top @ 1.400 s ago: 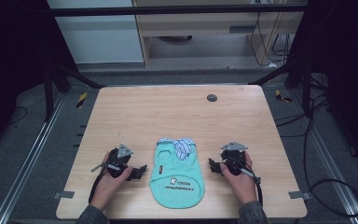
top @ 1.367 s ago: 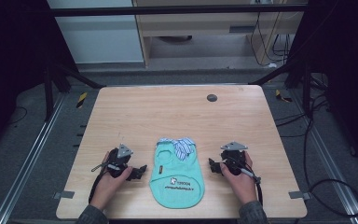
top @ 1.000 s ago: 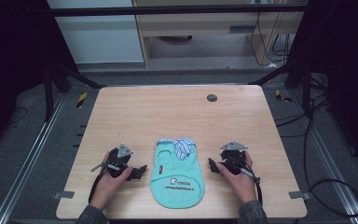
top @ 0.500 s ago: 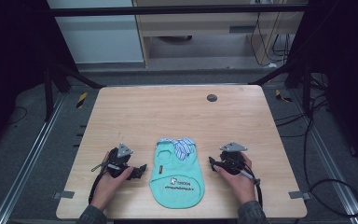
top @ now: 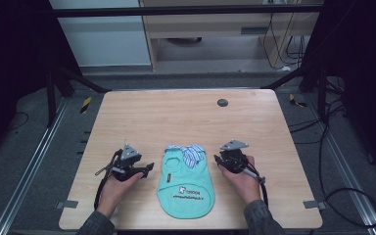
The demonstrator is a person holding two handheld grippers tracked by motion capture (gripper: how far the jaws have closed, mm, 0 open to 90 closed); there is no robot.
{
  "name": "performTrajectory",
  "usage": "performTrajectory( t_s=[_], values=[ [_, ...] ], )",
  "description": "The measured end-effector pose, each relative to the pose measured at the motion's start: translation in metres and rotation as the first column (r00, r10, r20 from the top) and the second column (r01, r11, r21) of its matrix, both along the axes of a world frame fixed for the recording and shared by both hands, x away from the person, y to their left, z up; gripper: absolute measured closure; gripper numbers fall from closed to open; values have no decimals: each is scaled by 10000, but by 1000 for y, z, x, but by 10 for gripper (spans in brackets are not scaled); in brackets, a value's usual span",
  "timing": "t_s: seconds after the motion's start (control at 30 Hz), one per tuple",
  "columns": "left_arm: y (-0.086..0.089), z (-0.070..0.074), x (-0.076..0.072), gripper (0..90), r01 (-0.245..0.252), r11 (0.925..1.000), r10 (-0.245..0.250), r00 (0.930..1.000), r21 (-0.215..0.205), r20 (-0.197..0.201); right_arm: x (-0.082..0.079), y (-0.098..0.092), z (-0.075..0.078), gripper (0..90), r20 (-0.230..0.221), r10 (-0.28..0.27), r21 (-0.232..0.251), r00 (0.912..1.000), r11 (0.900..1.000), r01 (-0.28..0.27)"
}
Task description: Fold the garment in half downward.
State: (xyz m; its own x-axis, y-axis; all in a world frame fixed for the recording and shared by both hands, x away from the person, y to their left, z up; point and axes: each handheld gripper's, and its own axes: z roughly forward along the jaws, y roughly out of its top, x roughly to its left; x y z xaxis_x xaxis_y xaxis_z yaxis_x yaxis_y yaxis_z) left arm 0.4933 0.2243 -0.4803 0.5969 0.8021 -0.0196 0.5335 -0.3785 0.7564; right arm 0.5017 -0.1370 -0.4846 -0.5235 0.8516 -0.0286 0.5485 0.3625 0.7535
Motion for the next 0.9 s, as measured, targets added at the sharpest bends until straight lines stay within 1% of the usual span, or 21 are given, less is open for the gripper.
performTrajectory(
  t_s=[0.03,0.07,0.1,0.13,0.17,0.2,0.23,0.27,0.3,0.33,0.37,0.47,0.5,0.53,0.57,0.7,0.73,0.8,0.83,0.87,0.9],
  values=[
    [-5,4,7,414,212,9991,-205,9996,358,-178,8,8,4,763,-14,339,-331,9994,9989,-339],
    [-5,4,7,435,212,9991,-205,9996,358,-178,8,8,4,763,-14,339,-331,9994,9989,-339],
    [-12,7,17,463,318,9972,-302,9992,670,-256,17,16,7,808,-135,585,-364,9982,9976,-589],
    [-12,7,17,473,318,9972,-302,9992,670,-256,17,16,7,808,-135,585,-364,9982,9976,-589],
    [-16,9,28,509,423,9967,-396,9984,689,-393,29,22,10,852,-191,853,-375,9962,9956,-859],
    [-16,9,28,523,423,9967,-396,9984,689,-393,29,22,10,852,-191,853,-375,9962,9956,-859],
    [-21,10,39,525,368,9966,-333,9983,735,-487,40,26,14,877,-256,930,-302,9953,9951,-938],
    [-21,10,39,526,368,9966,-333,9983,735,-487,43,27,15,881,-297,950,-271,9950,9950,-958],
    [-26,11,50,523,353,9941,-296,9979,1030,-572,48,30,18,882,-358,997,-245,9944,9946,-1006],
    [-26,11,50,527,353,9941,-296,9979,1030,-572,52,32,19,882,-415,1025,-301,9939,9941,-1038],
    [-30,14,57,542,389,9928,-333,9982,1134,-506,56,34,21,882,-412,1060,-375,9935,9935,-1075],
    [-33,18,64,578,280,9940,-239,9989,1054,-399,68,37,23,863,-580,1055,-98,9927,9943,-1062],
    [-35,22,72,584,284,9975,-249,9983,653,-532,71,39,23,851,-731,1055,-2,9917,9944,-1058],
    [-35,22,72,589,284,9975,-249,9983,653,-532,74,41,23,840,-870,1077,133,9904,9942,-1069],
    [-38,24,79,594,316,9988,-293,9977,363,-609,77,42,22,828,-907,1074,163,9901,9942,-1064],
    [-46,27,85,577,364,9986,-340,9976,394,-598,83,47,18,780,-1123,895,145,9896,9960,-885],
    [-48,27,87,570,358,9988,-339,9978,320,-571,84,48,16,766,-1152,868,195,9895,9962,-851],
    [-53,25,89,541,398,9991,-385,9964,153,-755,85,50,13,745,-1272,896,417,9878,9955,-849],
    [-58,19,92,489,449,9982,-408,9944,404,-970,85,51,11,735,-1340,933,287,9866,9955,-903],
    [-58,19,92,478,449,9982,-408,9944,404,-970,85,51,11,735,-1340,933,287,9866,9955,-903],
    [-61,15,93,480,456,9968,-384,9935,658,-1068,85,51,8,729,-1413,957,188,9853,9954,-940]
  ],
)
